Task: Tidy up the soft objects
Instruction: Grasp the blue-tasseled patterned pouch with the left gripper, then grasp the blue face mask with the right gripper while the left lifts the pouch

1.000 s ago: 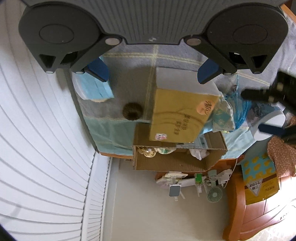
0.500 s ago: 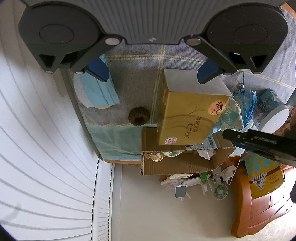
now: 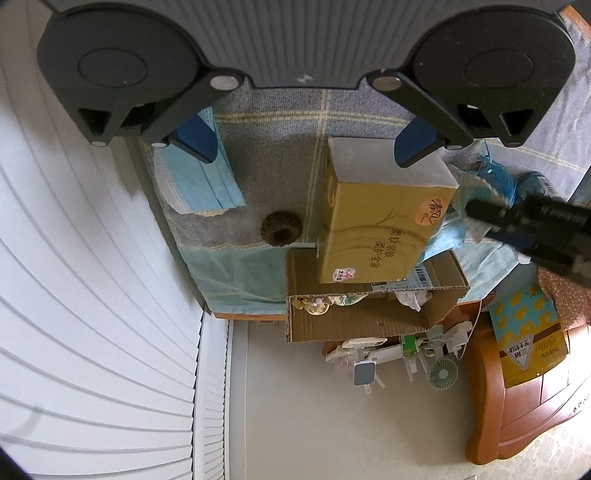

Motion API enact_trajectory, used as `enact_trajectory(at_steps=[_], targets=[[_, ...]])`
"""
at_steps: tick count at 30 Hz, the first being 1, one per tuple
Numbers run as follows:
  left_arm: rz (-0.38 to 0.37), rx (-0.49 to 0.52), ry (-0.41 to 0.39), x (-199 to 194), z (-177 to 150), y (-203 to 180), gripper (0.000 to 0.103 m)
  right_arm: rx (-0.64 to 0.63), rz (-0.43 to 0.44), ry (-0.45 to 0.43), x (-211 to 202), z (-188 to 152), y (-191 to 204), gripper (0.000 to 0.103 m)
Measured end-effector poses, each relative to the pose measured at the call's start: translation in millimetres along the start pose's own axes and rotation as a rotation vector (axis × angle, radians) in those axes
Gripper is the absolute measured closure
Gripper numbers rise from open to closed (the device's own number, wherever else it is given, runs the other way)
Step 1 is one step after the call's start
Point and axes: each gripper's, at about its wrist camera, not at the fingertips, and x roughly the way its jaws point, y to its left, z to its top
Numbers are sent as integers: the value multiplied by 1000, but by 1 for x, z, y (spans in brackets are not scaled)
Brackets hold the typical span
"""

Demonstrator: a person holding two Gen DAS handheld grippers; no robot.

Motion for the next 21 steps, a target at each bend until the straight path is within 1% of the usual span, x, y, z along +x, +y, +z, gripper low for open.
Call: enact_trajectory(at_steps=[4,6,7,10,13,14,15,18,19,21], targets=[[-39,25,18,-6,-16,-17,73,-3,0,-4,-4,-1,1,0],[-53,47,24,-8,-24,-26,71,-8,-1,-6,-7,-2,3,0],[-49,57,23,-9,-26,-29,69,-10,0,-6,-8,-3,4,0],[-4,72,3,-9,-33,-35,64,-16,0,-9,-12,-4,7,0],[56,58,-14,-6,-39,-33,61,-22,1,-13,-15,-5,8,0],[62,47,-12,-4,-41,-31,61,-25,1,-15,-16,-5,8,0],[59,35,-11,-2,-42,-30,58,-26,0,-14,-16,-5,8,0],[47,-2,-16,3,-45,-28,45,-22,-7,-6,-15,-7,5,0],[45,-14,-19,5,-45,-28,43,-18,-9,-3,-14,-7,4,0],[36,-45,-22,10,-47,-27,43,-10,-12,3,-12,-9,1,0]])
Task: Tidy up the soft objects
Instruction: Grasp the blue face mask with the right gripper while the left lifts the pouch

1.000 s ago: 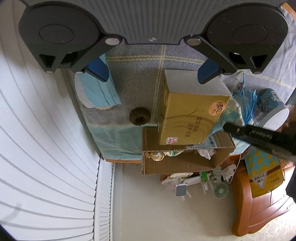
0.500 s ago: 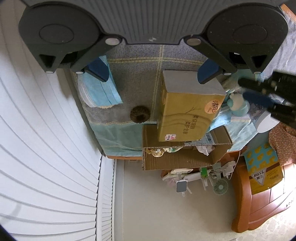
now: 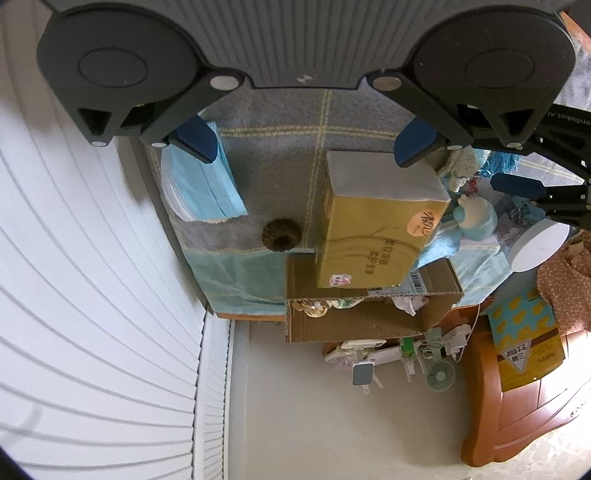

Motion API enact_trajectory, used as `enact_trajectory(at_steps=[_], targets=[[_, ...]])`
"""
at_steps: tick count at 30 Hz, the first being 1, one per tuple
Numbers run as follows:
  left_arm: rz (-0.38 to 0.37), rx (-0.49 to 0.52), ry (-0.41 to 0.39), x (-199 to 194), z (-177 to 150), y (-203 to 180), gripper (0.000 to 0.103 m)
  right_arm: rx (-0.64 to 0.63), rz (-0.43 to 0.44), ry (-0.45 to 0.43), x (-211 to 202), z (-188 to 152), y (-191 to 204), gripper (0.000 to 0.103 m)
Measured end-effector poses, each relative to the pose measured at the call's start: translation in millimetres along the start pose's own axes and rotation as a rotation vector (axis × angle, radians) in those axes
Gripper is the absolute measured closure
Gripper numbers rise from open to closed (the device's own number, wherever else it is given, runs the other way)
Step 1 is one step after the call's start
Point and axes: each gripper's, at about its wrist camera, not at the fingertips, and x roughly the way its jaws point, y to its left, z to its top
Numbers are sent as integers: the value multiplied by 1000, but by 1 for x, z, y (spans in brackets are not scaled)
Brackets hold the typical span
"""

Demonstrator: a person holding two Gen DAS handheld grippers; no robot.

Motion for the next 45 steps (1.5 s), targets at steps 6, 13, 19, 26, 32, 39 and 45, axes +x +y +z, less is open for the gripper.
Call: enact_trajectory(at_steps=[6,13,19,26,32,39,45], targets=[[35,-1,-1,11,-6,-7,43,4,-55,-8,3,-4,-9,0],[48,-66,-4,16,-11,-7,43,16,-142,-17,17,-5,-29,0],[53,-70,-5,18,-10,-12,41,24,-202,-18,38,-4,-42,2],[88,-79,-8,23,-8,-15,42,-19,-234,-9,63,4,-44,11],[88,-93,-4,20,-9,-16,53,-20,-228,7,73,6,-44,26],[76,-89,8,15,-11,-15,66,-33,-219,25,66,5,-42,50],[67,-48,1,4,-10,-14,69,-30,-206,18,51,2,-40,51]])
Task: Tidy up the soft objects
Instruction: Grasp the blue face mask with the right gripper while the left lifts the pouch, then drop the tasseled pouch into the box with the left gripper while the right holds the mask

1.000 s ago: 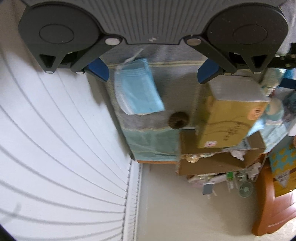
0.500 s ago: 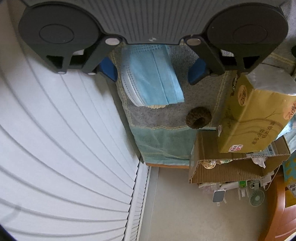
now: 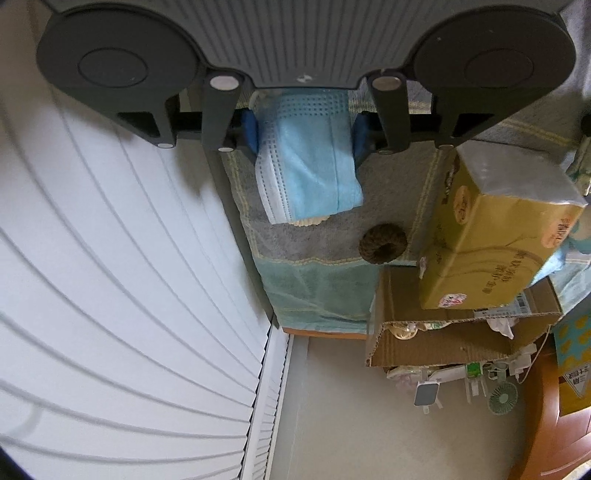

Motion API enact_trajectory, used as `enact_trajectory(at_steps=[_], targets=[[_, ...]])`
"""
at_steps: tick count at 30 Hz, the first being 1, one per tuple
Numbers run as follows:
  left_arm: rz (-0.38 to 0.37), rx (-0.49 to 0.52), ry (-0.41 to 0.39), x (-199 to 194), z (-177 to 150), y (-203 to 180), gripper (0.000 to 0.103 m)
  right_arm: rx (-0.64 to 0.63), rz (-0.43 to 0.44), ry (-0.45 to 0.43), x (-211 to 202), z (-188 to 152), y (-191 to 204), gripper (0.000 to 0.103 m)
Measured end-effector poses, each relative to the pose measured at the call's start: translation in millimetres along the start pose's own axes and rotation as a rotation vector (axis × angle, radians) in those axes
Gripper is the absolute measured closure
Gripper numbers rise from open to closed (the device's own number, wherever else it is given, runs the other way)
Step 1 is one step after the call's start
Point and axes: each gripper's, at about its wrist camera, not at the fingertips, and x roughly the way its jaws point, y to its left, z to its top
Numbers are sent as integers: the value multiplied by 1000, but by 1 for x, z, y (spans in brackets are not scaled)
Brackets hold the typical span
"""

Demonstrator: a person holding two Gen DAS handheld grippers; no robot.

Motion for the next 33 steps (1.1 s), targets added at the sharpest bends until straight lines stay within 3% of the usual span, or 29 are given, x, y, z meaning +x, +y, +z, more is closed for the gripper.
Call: enact_trajectory(at_steps=[15,21,33], targets=[[-94,140,-8,-45,0,2,70,-16,52,-46,-56,1,9,51],[-128,141,-22,-66,9,10,71,-38,83,-81,-72,6,19,51],[-114,215,-126,-87,70,16,71,-42,132,-111,-86,3,25,51]])
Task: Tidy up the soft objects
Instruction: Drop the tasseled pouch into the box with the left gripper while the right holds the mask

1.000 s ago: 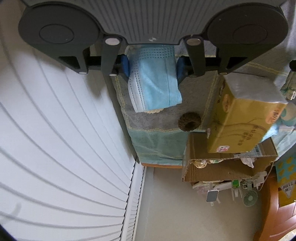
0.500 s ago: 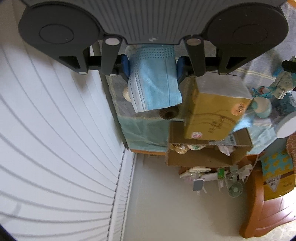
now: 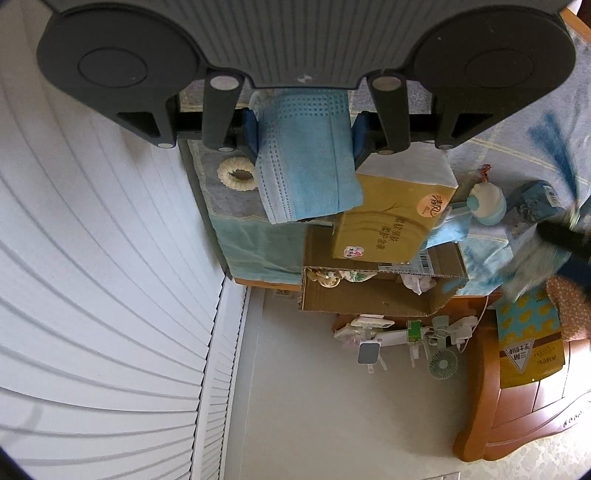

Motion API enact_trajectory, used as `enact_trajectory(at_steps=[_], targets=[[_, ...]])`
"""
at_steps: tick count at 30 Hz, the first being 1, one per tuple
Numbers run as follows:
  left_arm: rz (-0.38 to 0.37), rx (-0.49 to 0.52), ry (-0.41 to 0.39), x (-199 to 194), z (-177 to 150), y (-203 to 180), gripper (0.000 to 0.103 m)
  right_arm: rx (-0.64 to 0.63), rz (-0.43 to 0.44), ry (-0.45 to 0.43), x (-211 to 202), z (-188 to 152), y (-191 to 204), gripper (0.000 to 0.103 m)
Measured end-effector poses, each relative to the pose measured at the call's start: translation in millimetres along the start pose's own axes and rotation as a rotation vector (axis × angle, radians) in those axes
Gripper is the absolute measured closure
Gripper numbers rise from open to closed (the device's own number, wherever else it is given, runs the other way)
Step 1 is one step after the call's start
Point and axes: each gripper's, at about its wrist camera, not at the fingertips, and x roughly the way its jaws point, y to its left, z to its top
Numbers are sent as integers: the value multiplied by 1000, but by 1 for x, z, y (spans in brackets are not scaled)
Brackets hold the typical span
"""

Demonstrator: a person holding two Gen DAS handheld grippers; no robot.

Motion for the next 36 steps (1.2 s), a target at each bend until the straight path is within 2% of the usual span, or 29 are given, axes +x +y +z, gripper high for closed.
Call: enact_trajectory(at_steps=[12,18,21,27,31,34,36], targets=[[34,144,-19,48,88,47,70,18,25,-1,1,-3,-6,51],[69,264,-18,87,122,57,70,38,13,11,10,0,-11,51],[116,316,-1,110,129,61,70,52,9,20,16,-1,-15,51],[137,366,40,139,121,68,70,63,1,45,27,-2,-20,51],[195,384,79,157,112,73,70,68,1,53,30,-3,-23,51],[200,369,96,167,108,78,70,70,2,56,32,-3,-23,51],[222,396,91,173,106,79,70,72,6,61,34,-2,-23,51]])
